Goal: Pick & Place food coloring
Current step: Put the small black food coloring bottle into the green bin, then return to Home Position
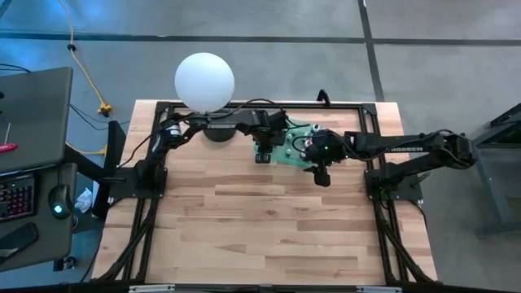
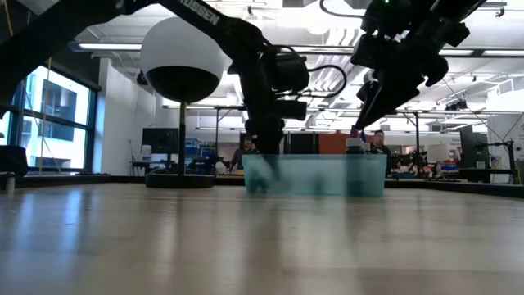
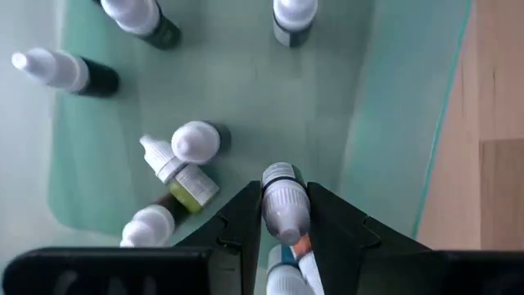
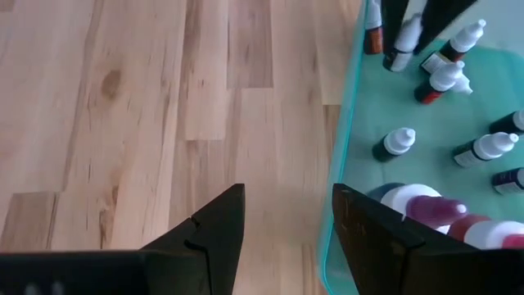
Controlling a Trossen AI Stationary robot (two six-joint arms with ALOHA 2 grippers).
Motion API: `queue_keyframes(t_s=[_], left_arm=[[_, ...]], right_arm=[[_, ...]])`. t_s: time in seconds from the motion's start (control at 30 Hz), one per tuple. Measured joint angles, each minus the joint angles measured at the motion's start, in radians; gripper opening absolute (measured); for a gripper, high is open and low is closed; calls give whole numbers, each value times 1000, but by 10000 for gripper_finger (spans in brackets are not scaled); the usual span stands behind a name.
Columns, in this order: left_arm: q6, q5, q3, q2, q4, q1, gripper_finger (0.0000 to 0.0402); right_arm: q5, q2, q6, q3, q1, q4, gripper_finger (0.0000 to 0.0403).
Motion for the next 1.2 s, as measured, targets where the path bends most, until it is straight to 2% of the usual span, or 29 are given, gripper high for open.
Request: queue_keyframes(t_s=[0.17,0.4,0.53,0.7,0.8,0.87,0.97,1.03,1.2], left_arm=[[69,-18,1,0,10,0,107],[71,-19,11,0,-9,-1,145],[71,-22,87,0,-147,-10,149],[6,-5,233,-1,-430,-24,150],[-16,51,292,-22,-566,-27,150],[-16,111,296,-57,-589,-28,150],[-8,182,259,-124,-595,-32,150],[-4,179,207,-175,-586,-34,150],[-76,154,-23,-364,-494,-32,150]], right_arm=[[4,0,0,0,0,5,177],[4,0,1,0,0,7,177],[4,0,1,0,0,7,177],[4,1,-2,0,0,6,177],[4,-9,-26,0,0,4,177],[4,-37,-21,0,0,-4,177],[7,-114,-21,0,0,-48,177],[8,-182,-23,0,0,-89,177],[8,-361,-20,-1,0,-148,177]])
